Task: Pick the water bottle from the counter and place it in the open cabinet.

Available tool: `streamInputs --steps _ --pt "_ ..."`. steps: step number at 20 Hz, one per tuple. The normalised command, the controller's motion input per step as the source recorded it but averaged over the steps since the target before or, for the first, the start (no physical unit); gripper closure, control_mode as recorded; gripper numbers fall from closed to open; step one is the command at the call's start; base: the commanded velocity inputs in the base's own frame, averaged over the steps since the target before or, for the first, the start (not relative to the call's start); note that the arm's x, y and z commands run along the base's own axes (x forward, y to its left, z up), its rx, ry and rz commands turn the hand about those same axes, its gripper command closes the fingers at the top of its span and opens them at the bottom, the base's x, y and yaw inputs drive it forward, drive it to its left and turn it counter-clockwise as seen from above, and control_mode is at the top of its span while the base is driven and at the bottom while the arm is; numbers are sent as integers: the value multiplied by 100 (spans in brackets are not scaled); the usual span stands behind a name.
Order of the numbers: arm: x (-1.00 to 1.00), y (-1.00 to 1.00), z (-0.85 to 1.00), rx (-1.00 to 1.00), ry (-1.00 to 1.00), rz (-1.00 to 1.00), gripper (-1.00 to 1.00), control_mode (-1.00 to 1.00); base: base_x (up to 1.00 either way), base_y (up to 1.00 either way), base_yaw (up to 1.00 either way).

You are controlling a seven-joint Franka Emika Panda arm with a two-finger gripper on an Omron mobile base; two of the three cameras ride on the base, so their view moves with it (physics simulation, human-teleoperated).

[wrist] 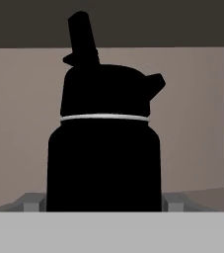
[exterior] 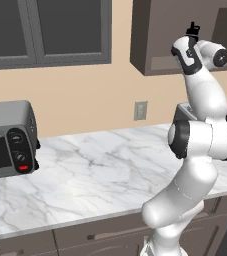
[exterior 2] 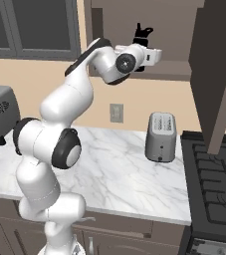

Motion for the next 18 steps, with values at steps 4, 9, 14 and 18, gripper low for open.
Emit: streamInputs --steps 4,9,14,18 --pt "22 -8 -7 0 -2 0 100 -100 0 0 0" --pt "19 -8 -7 0 -1 0 100 -100 0 0 0" --pt "16 -4 -8 0 0 0 -100 -100 0 0 0" --pt "14 -1 -6 0 0 0 -100 -100 0 0 0"
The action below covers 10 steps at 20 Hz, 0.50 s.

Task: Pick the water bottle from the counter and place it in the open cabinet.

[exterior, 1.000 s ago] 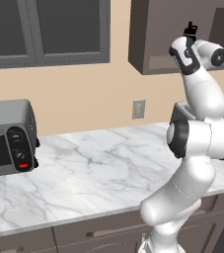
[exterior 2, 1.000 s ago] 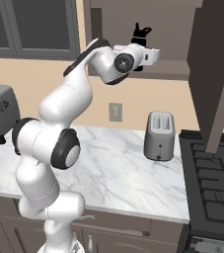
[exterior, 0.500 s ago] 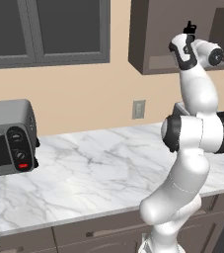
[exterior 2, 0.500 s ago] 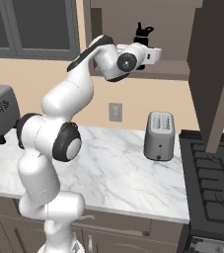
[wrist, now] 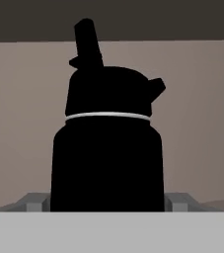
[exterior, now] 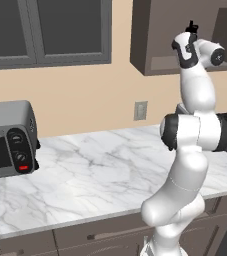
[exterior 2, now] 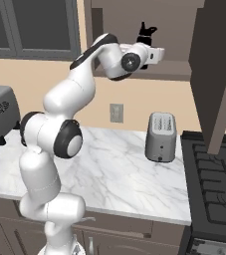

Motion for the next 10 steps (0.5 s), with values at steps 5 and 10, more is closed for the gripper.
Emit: streamInputs --steps 5,10 --pt "9 0 -1 0 0 0 -100 -100 0 0 0" --pt "0 0 0 0 0 0 -100 -100 0 0 0"
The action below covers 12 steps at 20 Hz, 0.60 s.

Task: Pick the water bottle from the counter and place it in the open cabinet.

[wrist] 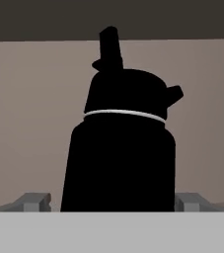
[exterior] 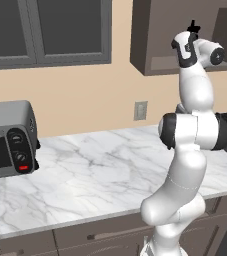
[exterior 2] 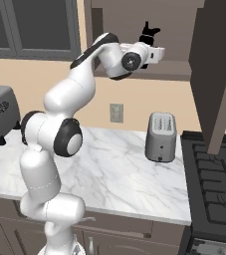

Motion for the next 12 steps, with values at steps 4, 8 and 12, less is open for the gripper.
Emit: streamInputs --steps 4,8,12 --pt "0 0 -1 0 -1 0 -100 -100 0 0 0" --pt "0 0 0 0 -5 0 -100 -100 0 0 0" --pt "0 0 -2 0 -7 0 -100 -100 0 0 0"
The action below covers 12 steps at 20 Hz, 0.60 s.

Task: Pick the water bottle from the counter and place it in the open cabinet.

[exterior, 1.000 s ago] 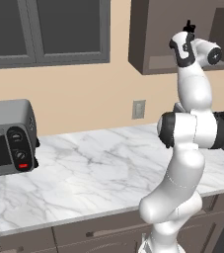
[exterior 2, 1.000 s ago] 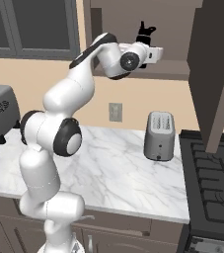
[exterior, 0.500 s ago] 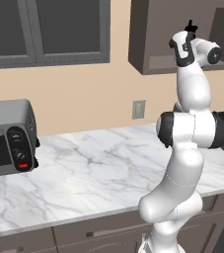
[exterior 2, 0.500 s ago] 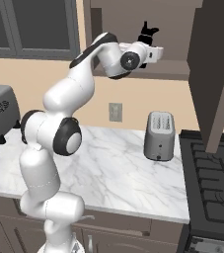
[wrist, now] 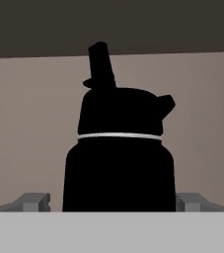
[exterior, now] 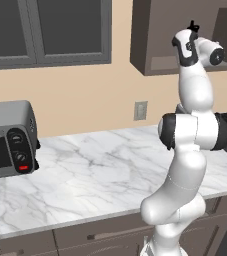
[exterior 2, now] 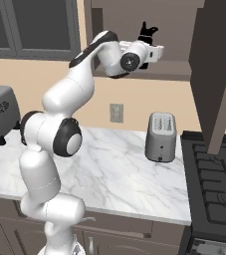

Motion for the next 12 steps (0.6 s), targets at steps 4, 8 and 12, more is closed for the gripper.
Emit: streamInputs --steps 4,8,12 --pt "-4 0 0 0 -5 0 -100 -100 0 0 0" --pt "-22 0 0 0 0 0 -100 -100 0 0 0" --pt "-42 0 0 0 0 0 -100 -100 0 0 0"
